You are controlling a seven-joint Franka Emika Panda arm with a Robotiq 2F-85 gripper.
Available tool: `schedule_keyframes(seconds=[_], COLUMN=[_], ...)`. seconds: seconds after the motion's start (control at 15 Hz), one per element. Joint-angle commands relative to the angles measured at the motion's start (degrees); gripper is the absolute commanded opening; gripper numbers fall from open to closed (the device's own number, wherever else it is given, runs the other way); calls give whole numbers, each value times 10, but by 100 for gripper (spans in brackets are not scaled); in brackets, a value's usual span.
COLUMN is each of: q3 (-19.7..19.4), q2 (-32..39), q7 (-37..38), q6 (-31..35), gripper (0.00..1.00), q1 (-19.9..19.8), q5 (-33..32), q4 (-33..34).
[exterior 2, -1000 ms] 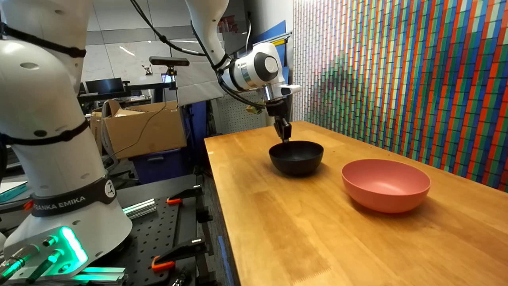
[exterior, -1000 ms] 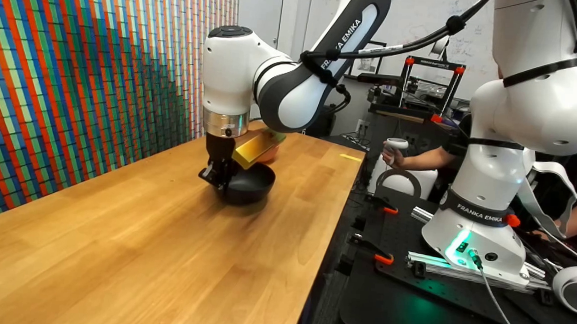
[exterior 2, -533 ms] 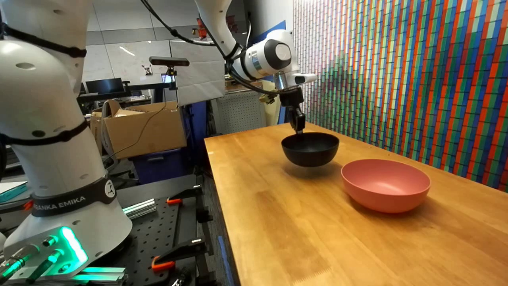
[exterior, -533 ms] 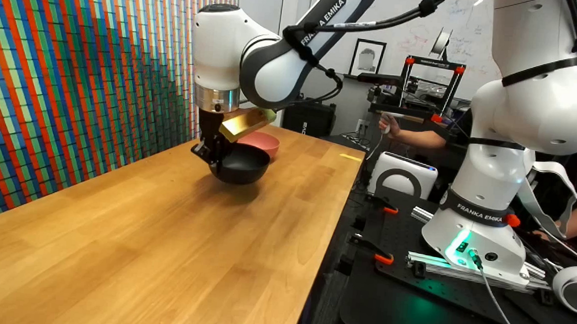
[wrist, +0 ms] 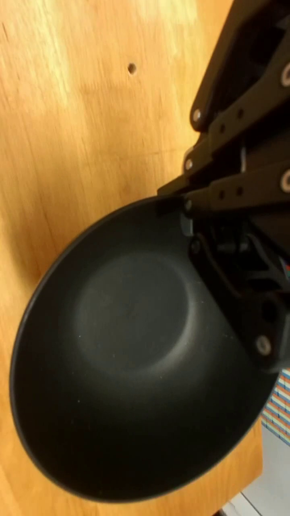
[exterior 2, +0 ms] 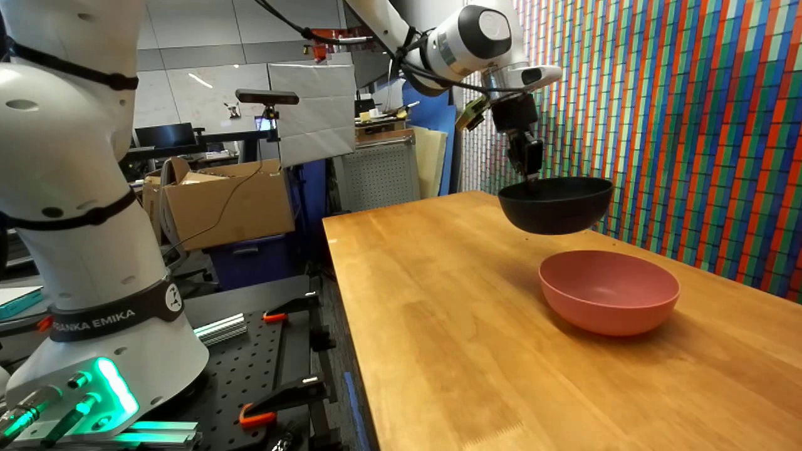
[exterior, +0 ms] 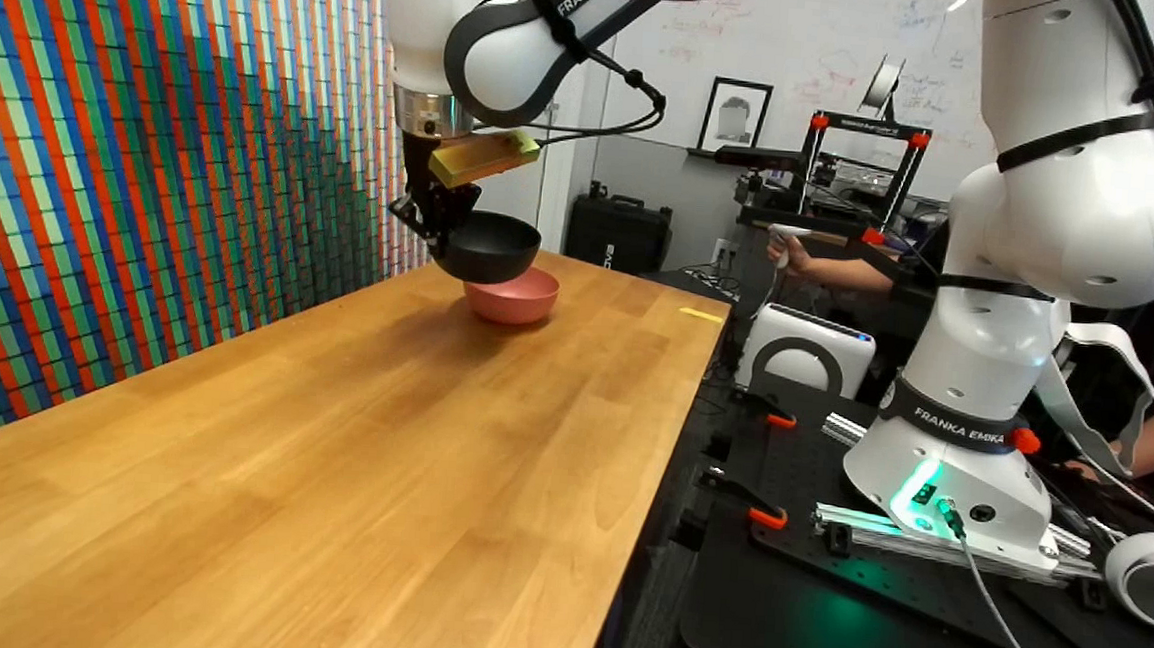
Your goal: Put the black bowl inside the pink bowl
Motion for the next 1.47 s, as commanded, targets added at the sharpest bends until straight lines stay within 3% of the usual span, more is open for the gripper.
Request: schedule_keyframes(seconds=[0.0,0.47,1.07,1.13,1.2,1.4], q3=[-15,-29,-30,-30,-31,-33], q2=[21,55,88,89,90,87], q7=[-21,-21,-18,-19,-18,-17], q6=[-38,-33,-29,-29,-30,-34], gripper=[1,1,1,10,30,51], q1=[-19,-50,-53,-52,-52,-50], q5=[9,17,44,47,49,47], q4=[40,55,82,84,85,89])
